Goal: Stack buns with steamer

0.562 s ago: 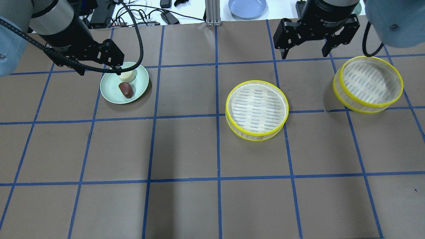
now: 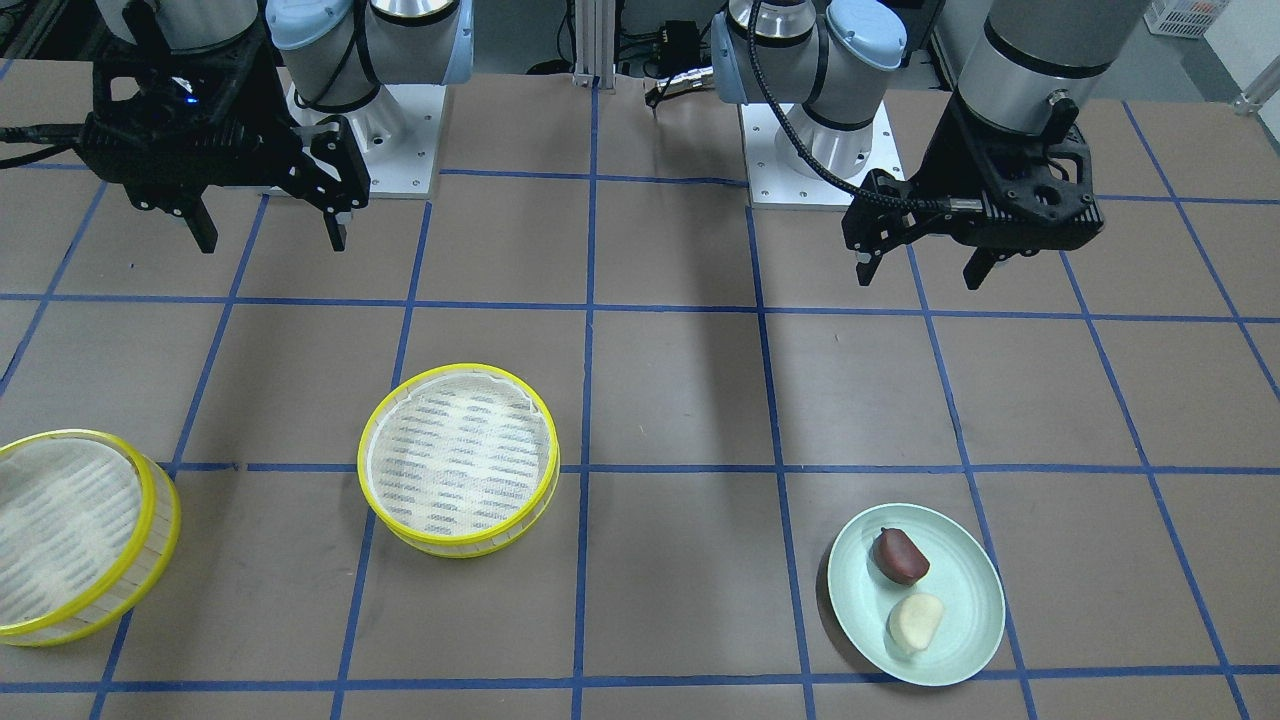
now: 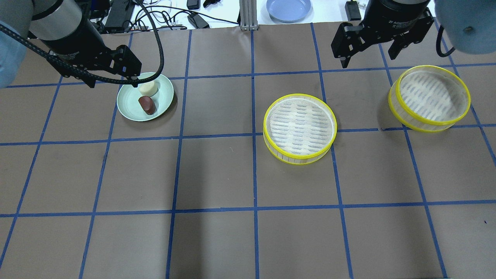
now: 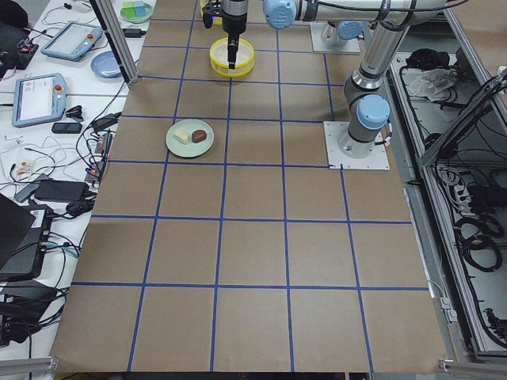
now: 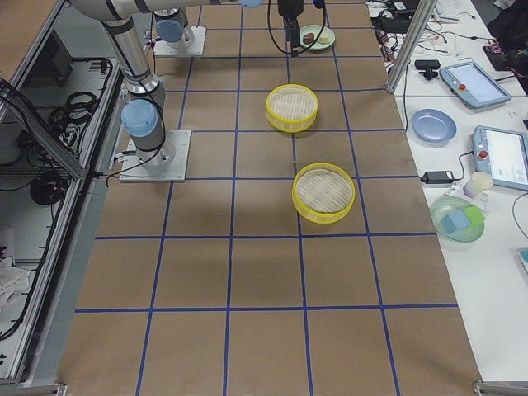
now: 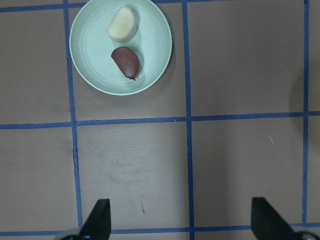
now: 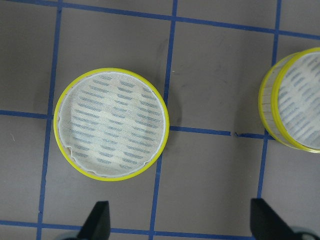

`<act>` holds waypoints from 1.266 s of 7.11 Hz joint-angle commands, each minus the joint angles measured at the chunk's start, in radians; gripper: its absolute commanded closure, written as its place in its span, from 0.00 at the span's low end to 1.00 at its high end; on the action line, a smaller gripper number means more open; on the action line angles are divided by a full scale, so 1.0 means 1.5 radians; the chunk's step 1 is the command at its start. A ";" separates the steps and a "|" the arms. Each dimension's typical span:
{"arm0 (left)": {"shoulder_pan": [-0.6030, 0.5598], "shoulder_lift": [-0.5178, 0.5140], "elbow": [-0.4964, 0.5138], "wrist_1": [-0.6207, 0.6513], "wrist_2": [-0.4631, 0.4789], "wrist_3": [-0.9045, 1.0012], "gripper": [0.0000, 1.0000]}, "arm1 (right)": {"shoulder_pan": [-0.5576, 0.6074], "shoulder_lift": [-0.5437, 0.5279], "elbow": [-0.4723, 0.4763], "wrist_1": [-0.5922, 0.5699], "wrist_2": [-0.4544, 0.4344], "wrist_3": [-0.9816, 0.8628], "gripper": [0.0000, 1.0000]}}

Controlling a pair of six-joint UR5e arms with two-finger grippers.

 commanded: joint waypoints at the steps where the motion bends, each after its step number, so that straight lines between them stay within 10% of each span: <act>1: 0.053 -0.012 0.000 0.009 -0.008 0.021 0.00 | -0.140 0.049 0.001 -0.019 0.091 -0.151 0.00; 4: 0.109 -0.092 -0.008 0.160 -0.009 0.140 0.00 | -0.264 0.119 -0.002 -0.118 -0.035 -0.202 0.00; 9: 0.109 -0.320 -0.016 0.458 -0.071 0.094 0.05 | -0.354 0.297 -0.006 -0.301 -0.020 -0.277 0.00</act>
